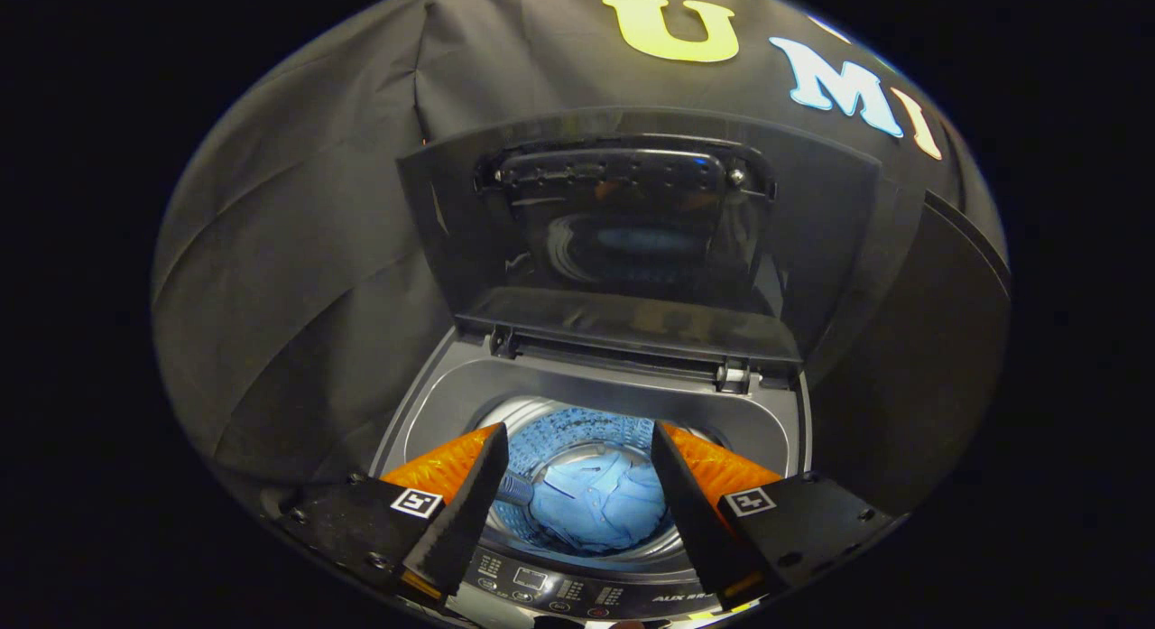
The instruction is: Put the clothes into the washing machine and then close the washing machine lid.
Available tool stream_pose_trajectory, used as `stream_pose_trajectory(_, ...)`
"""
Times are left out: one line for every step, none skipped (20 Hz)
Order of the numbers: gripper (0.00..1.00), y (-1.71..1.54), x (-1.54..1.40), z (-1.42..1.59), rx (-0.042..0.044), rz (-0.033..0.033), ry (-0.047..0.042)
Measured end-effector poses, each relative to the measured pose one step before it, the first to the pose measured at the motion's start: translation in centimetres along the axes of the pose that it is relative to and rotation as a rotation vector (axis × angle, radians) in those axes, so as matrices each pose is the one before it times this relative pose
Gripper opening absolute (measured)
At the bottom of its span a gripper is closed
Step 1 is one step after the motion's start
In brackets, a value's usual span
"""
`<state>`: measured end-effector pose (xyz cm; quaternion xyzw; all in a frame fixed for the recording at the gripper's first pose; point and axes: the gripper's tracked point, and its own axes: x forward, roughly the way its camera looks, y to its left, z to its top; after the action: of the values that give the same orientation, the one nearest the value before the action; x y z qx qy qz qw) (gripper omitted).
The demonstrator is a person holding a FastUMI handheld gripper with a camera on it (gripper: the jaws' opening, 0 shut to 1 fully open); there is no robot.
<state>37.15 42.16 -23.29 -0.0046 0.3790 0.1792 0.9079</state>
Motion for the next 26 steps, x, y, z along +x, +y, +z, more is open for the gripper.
stream_pose_trajectory(0.97, -0.126, -0.183, 0.423, 0.00122, -0.00473, -0.01742)
stream_pose_trajectory(0.97, -0.14, -0.298, 0.591, -0.00313, -0.00625, -0.02211)
stream_pose_trajectory(0.97, -0.056, -0.288, 0.723, -0.00447, -0.00255, -0.02767)
stream_pose_trajectory(0.97, -0.109, -0.346, 0.924, -0.00299, -0.00565, -0.0336)
stream_pose_trajectory(0.97, -0.107, -0.324, 0.895, 0.00194, -0.00419, -0.03376)
stream_pose_trajectory(0.97, 0.038, -0.336, 0.983, 0.00686, -0.00048, -0.03516)
stream_pose_trajectory(0.97, 0.057, -0.19, 1.118, 0.00871, 0.00049, -0.03614)
stream_pose_trajectory(0.97, -0.05, -0.283, 1.117, 0.0057, -0.00443, -0.03707)
stream_pose_trajectory(0.97, -0.134, -0.308, 1.224, 0.00316, -0.00746, -0.03626)
stream_pose_trajectory(0.98, -0.041, -0.236, 1.271, 0.00234, -0.00686, -0.03425)
stream_pose_trajectory(0.98, 0.004, -0.107, 1.119, -0.00043, -0.00297, -0.03295)
stream_pose_trajectory(0.98, -0.068, 0.154, 0.893, -0.00517, -0.00595, -0.02873)
stream_pose_trajectory(0.97, -0.136, 0.02, 0.976, -0.00859, -0.00963, -0.02504)
stream_pose_trajectory(0.97, 0.022, 0.079, 1.019, -0.00917, -0.0043, -0.02653)
stream_pose_trajectory(0.97, 0.184, 0.151, 1.018, -0.01003, -0.00446, -0.02617)
stream_pose_trajectory(0.97, 0.153, 0.231, 0.921, -0.01228, -0.00248, -0.01859)
stream_pose_trajectory(0.97, -0.006, 0.266, 0.779, -0.01349, -0.00804, -0.01679)
stream_pose_trajectory(0.98, 0.071, 0.399, 0.799, -0.00952, -0.01021, -0.01249)
stream_pose_trajectory(0.98, -0.082, 0.369, 0.698, -0.00032, -0.0079, -0.00938)
stream_pose_trajectory(0.97, -0.097, 0.564, 0.715, 0.00924, -0.00813, -0.00804)
stream_pose_trajectory(0.97, -0.022, 0.641, 0.518, 0.01317, -0.00814, -0.00665)
stream_pose_trajectory(0.97, 0.043, 0.784, 0.495, 0.01001, -0.00643, -0.01142)
stream_pose_trajectory(0.97, -0.171, 0.817, 0.654, 0.00639, -0.01029, -0.00517)
stream_pose_trajectory(0.97, -0.02, 0.609, 0.313, 0.00739, -0.00921, 0.0007)
stream_pose_trajectory(0.97, 0.052, 0.8, 0.266, 0.00991, -0.00582, -0.00119)
stream_pose_trajectory(0.97, 0.126, 0.888, 0.32, 0.00209, -0.00218, 0.00128)
